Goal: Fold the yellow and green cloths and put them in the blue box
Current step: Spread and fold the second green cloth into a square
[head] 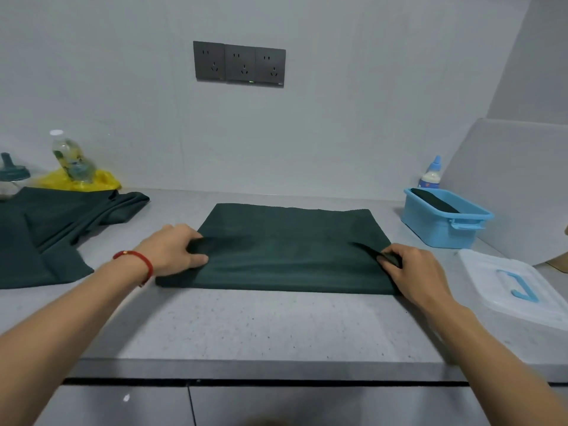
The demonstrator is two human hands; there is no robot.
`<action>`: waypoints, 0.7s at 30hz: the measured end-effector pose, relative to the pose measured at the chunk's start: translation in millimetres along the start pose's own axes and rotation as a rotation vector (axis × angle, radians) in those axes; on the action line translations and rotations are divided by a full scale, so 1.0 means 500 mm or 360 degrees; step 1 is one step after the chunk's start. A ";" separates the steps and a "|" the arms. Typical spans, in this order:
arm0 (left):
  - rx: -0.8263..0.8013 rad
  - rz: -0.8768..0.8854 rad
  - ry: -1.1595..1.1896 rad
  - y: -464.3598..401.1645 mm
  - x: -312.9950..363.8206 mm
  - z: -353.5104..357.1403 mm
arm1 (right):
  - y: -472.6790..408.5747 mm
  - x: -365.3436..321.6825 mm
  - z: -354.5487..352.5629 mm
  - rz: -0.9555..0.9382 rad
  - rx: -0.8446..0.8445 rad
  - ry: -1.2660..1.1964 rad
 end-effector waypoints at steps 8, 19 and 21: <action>0.0163 -0.0502 0.0725 -0.172 -0.069 0.065 | -0.131 0.016 0.071 0.0193 -0.0002 0.0232; 0.0466 -0.0644 0.0459 -0.210 -0.115 0.105 | -0.142 0.096 0.058 0.0548 0.0029 -0.0091; 0.0480 -0.0676 0.0358 -0.210 -0.118 0.103 | -0.144 0.090 0.057 0.0521 0.0096 -0.0141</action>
Point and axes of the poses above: each hand's wrist, its own y-axis away from the middle knuckle, its own z-axis out of the palm, x = y × z, the point moved 5 cm from there along -y, towards the middle knuckle, and after that the axes turned 8 degrees about -y, right-handed, at the moved point
